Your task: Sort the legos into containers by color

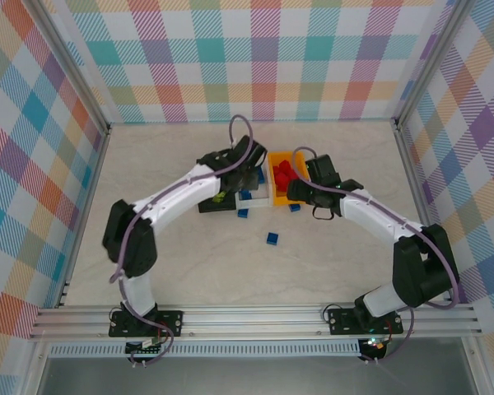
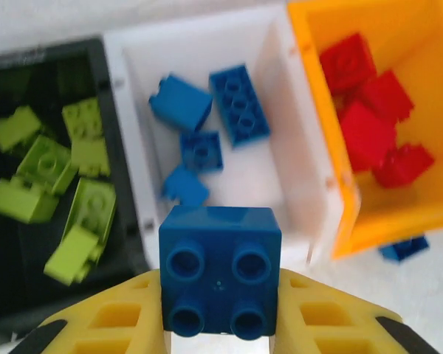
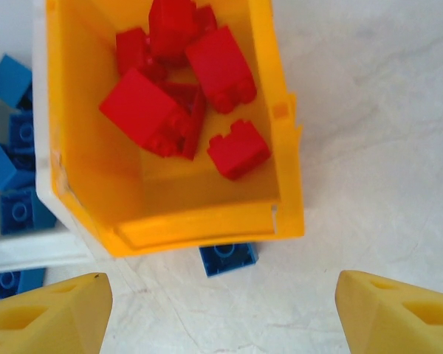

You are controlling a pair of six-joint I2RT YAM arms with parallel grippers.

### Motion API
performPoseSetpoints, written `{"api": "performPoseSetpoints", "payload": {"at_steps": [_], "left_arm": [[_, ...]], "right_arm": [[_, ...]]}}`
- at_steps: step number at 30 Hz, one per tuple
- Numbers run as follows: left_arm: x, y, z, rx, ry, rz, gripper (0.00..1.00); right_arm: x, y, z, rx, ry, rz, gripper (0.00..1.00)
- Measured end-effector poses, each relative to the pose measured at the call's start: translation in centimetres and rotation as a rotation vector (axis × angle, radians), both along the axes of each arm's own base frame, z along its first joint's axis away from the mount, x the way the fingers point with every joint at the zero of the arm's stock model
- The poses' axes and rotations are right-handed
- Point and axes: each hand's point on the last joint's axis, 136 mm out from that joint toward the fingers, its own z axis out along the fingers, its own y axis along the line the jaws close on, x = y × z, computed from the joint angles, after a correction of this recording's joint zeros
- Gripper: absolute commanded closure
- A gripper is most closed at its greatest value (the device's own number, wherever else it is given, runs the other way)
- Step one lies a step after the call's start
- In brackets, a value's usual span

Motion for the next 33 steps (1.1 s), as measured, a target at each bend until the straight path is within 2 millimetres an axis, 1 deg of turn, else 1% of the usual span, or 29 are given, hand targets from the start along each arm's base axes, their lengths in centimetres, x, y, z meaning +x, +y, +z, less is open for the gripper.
{"api": "performPoseSetpoints", "payload": {"at_steps": [2,4,7,8,9,11,13,15,18,20,23,24,28,29,30,31,32,33], "left_arm": [[2.0,-0.8,-0.5,0.009,0.002,0.005,0.74],[4.0,-1.5,-1.6,0.025,0.015,0.014,0.74],[5.5,-1.9,-3.9,0.063,0.060,0.017,0.73],[5.9,-2.0,-4.4,0.072,0.070,0.019,0.72],[6.3,-2.1,-5.0,0.085,0.086,0.021,0.66],[6.8,-2.0,-6.0,0.106,0.106,0.021,0.52],[6.7,-1.9,-6.6,0.121,0.125,0.017,0.37],[6.3,-1.8,-6.8,0.129,0.143,0.013,0.27],[5.9,-1.8,-6.1,0.110,0.141,0.012,0.15],[5.1,-1.4,-5.4,0.093,0.140,0.015,0.09],[2.9,-0.1,-2.9,0.046,0.123,0.018,0.02],[1.9,0.5,-1.6,0.021,0.107,0.021,0.00],[-2.3,3.5,3.9,-0.110,-0.007,0.051,0.00],[-3.5,4.3,4.8,-0.137,-0.029,0.059,0.00],[-4.7,5.3,5.6,-0.168,-0.052,0.071,0.00],[-5.9,6.2,5.9,-0.190,-0.070,0.087,0.00],[-6.8,7.0,5.8,-0.205,-0.081,0.098,0.00],[-7.8,7.9,5.2,-0.215,-0.081,0.114,0.00]], "right_arm": [[-0.9,0.4,-0.7,0.001,0.021,0.017,0.20],[-1.8,0.9,-1.2,0.003,0.034,0.037,0.20],[-3.2,1.6,-1.1,0.012,0.034,0.070,0.20],[-3.7,1.8,-1.0,0.014,0.032,0.081,0.20],[-4.1,2.0,-0.9,0.018,0.031,0.093,0.20],[-5.0,2.4,-0.8,0.026,0.032,0.116,0.19],[-5.9,3.1,-0.9,0.033,0.044,0.150,0.18],[-6.9,4.0,-1.3,0.029,0.060,0.185,0.17],[-8.5,5.6,-2.0,0.022,0.087,0.247,0.17],[-9.4,6.5,-2.8,0.014,0.107,0.274,0.17],[-10.5,7.4,-4.4,-0.009,0.153,0.298,0.17],[-10.7,7.5,-5.0,-0.021,0.168,0.298,0.17],[-11.3,7.7,-7.2,-0.079,0.206,0.286,0.17],[-11.3,7.6,-7.6,-0.092,0.213,0.280,0.18],[-11.3,7.6,-8.2,-0.108,0.222,0.273,0.18],[-11.4,7.6,-8.7,-0.120,0.228,0.270,0.19],[-11.4,7.7,-9.0,-0.130,0.232,0.266,0.20],[-11.3,7.7,-9.5,-0.142,0.237,0.262,0.21]]}}
